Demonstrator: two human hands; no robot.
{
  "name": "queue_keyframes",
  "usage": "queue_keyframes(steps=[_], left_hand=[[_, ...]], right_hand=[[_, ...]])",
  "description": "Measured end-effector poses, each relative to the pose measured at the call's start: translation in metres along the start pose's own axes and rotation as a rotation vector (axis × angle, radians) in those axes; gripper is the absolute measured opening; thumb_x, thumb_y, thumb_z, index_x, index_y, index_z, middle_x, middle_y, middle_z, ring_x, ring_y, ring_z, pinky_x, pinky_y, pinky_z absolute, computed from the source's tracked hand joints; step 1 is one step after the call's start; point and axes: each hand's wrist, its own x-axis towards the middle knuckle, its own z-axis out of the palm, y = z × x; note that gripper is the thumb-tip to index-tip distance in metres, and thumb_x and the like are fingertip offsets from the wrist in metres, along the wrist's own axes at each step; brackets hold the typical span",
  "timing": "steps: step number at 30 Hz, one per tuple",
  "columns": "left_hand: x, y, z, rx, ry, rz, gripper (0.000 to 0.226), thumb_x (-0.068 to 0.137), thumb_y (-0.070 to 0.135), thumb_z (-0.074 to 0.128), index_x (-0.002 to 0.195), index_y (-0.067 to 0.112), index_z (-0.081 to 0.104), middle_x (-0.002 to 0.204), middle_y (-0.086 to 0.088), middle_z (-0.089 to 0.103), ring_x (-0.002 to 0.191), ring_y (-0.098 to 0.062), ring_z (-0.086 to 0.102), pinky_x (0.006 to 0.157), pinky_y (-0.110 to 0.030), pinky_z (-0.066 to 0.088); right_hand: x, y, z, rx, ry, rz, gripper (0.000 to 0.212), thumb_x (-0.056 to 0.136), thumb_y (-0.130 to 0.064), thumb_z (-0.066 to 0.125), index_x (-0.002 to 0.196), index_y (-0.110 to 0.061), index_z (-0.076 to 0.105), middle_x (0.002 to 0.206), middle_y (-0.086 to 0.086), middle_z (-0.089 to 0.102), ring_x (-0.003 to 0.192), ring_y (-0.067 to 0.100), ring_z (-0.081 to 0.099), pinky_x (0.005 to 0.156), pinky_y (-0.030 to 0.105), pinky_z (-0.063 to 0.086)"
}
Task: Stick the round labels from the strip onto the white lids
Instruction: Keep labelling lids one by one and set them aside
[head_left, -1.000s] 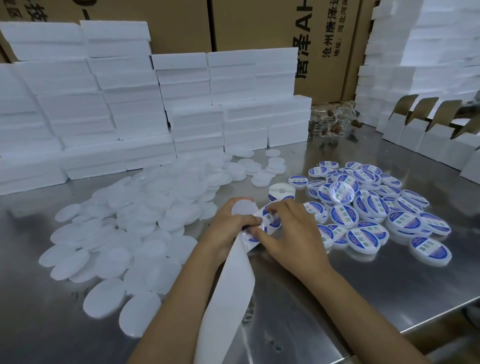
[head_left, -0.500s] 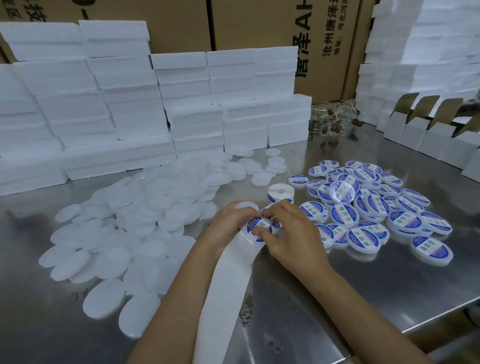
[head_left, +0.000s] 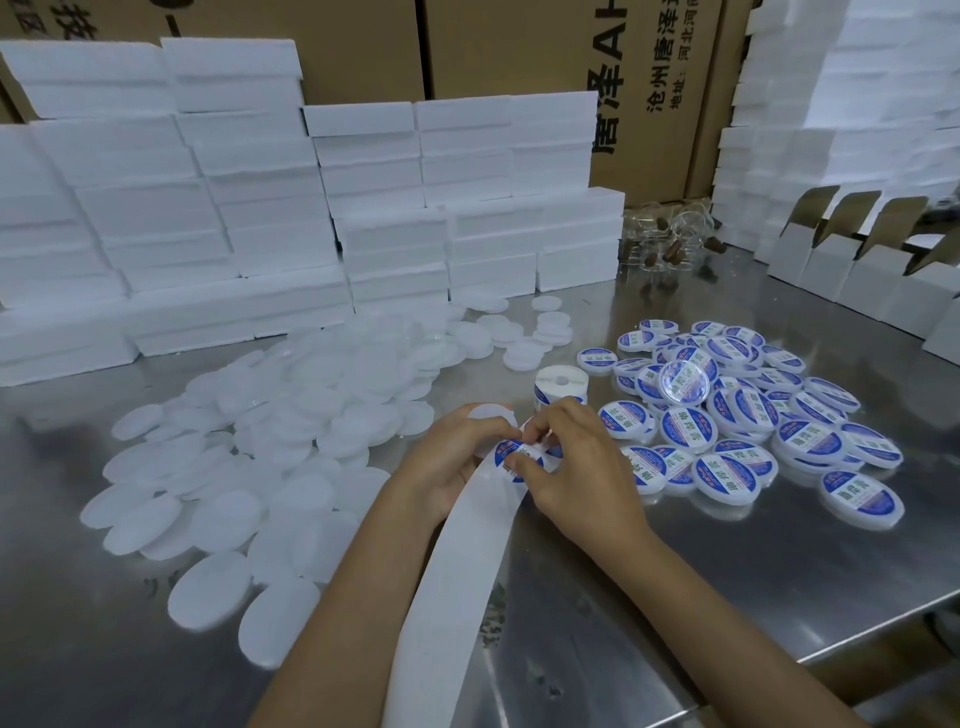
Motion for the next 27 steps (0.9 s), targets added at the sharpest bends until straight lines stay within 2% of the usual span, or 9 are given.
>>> queue_keyframes(steps=[6,9,12,16,18,20,22,24,27], left_hand=[[0.0,0.0,0.002,0.031,0.083,0.01,0.035,0.08,-0.006,0.069,0.111,0.01,0.069,0.089,-0.009,0.073,0.07,-0.013,0.074,0.06,-0.023,0.056],[0.0,0.001,0.001,0.078,0.11,0.032,0.035,0.079,-0.007,0.068,0.109,0.011,0.068,0.096,-0.011,0.071,0.078,-0.021,0.073,0.064,-0.029,0.057],[-0.001,0.001,-0.002,0.241,0.14,0.103,0.034,0.078,-0.002,0.072,0.106,0.017,0.07,0.101,-0.007,0.07,0.086,-0.018,0.069,0.07,-0.026,0.055],[-0.003,0.003,-0.005,0.38,0.096,0.132,0.031,0.081,0.008,0.077,0.102,0.029,0.069,0.106,0.002,0.069,0.091,-0.011,0.066,0.067,-0.019,0.053],[-0.005,0.005,-0.006,0.423,0.065,0.102,0.033,0.08,0.013,0.083,0.104,0.03,0.068,0.109,0.001,0.071,0.096,-0.014,0.069,0.073,-0.024,0.058],[-0.008,0.006,-0.004,0.371,0.024,0.084,0.04,0.076,0.007,0.085,0.111,0.018,0.068,0.112,-0.011,0.072,0.103,-0.029,0.071,0.09,-0.041,0.06],[-0.012,0.008,-0.004,0.342,0.004,0.076,0.046,0.073,0.0,0.083,0.114,0.012,0.066,0.114,-0.019,0.071,0.106,-0.037,0.069,0.097,-0.053,0.056],[-0.015,0.013,-0.009,0.397,-0.017,0.049,0.051,0.067,0.004,0.084,0.114,0.015,0.066,0.115,-0.016,0.07,0.107,-0.035,0.07,0.097,-0.054,0.056],[-0.021,0.025,-0.025,0.612,-0.07,0.027,0.048,0.076,0.008,0.084,0.117,0.024,0.066,0.117,-0.005,0.069,0.106,-0.024,0.069,0.091,-0.044,0.06]], right_hand=[[-0.001,-0.002,0.0,0.03,-0.043,-0.043,0.021,0.082,-0.02,0.072,0.087,-0.026,0.053,0.097,-0.016,0.048,0.089,0.001,0.043,0.068,0.031,0.048],[-0.003,-0.003,-0.002,0.12,-0.091,-0.074,0.019,0.084,-0.016,0.07,0.085,-0.027,0.055,0.094,-0.016,0.052,0.092,0.002,0.049,0.072,0.025,0.047],[-0.004,-0.007,-0.008,0.361,-0.176,0.041,0.025,0.083,-0.01,0.074,0.078,-0.028,0.057,0.085,-0.016,0.06,0.084,0.008,0.055,0.073,0.019,0.043],[0.0,-0.007,-0.026,0.752,-0.225,0.235,0.018,0.084,0.002,0.073,0.079,-0.012,0.062,0.085,0.002,0.068,0.081,0.017,0.062,0.077,0.031,0.051],[0.003,-0.005,-0.034,0.888,-0.249,0.307,0.013,0.088,0.0,0.07,0.083,-0.01,0.061,0.088,0.008,0.069,0.083,0.019,0.064,0.078,0.033,0.051],[0.006,-0.002,-0.039,1.004,-0.264,0.383,0.01,0.09,-0.004,0.066,0.087,-0.009,0.058,0.089,0.012,0.069,0.083,0.023,0.063,0.074,0.034,0.05],[0.011,-0.001,-0.041,1.122,-0.253,0.442,0.01,0.089,-0.007,0.065,0.088,-0.011,0.055,0.089,0.016,0.064,0.084,0.026,0.061,0.072,0.035,0.051],[0.016,-0.001,-0.043,1.218,-0.248,0.459,0.017,0.081,-0.012,0.07,0.089,-0.013,0.055,0.086,0.014,0.061,0.079,0.022,0.062,0.069,0.03,0.053],[0.024,-0.003,-0.042,1.241,-0.267,0.448,0.025,0.076,-0.011,0.073,0.091,-0.014,0.054,0.086,0.009,0.067,0.077,0.017,0.067,0.067,0.026,0.054]])
